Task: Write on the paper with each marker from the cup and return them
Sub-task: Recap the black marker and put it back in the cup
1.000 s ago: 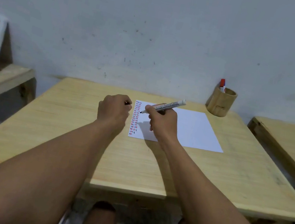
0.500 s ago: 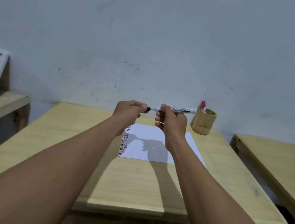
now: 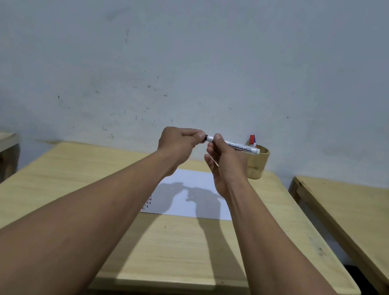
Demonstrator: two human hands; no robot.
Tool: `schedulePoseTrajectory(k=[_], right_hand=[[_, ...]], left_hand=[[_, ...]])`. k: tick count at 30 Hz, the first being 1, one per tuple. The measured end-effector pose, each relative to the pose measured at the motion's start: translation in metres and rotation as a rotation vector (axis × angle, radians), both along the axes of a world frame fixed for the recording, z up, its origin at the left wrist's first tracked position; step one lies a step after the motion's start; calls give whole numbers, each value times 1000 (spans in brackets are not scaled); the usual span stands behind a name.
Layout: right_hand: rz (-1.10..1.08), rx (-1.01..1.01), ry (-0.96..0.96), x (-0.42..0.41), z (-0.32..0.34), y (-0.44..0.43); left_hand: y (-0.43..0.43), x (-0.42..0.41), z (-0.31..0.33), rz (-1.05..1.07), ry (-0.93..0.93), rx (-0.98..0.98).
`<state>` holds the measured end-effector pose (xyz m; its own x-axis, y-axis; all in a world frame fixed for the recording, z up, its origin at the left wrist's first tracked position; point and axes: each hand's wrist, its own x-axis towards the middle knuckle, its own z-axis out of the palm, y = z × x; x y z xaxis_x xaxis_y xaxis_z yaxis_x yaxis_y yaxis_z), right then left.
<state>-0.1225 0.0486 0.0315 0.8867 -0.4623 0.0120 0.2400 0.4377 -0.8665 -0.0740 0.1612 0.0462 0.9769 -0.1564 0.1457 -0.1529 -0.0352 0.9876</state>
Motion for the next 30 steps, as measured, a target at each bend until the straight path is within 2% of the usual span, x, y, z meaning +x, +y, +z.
schedulePoseTrajectory(k=[6, 9, 12, 14, 20, 25, 30], right_hand=[[-66, 250, 135, 4, 6, -6], [-245, 186, 180, 9, 10, -13], [-331, 141, 126, 8, 11, -28], [-314, 12, 107, 3, 13, -37], [-173, -327, 212, 0, 10, -83], [-217, -457, 247, 12, 10, -131], [-279, -676, 253, 33, 18, -175]], left_hand=[[-26, -7, 9, 91, -149, 112], [-42, -12, 12, 93, -201, 162], [-58, -12, 14, 95, -268, 214], [-69, -12, 18, 84, -302, 238], [-105, 2, 27, 73, -421, 303], [-135, 29, 5, 71, -307, 299], [-162, 65, -45, -25, -194, 424]])
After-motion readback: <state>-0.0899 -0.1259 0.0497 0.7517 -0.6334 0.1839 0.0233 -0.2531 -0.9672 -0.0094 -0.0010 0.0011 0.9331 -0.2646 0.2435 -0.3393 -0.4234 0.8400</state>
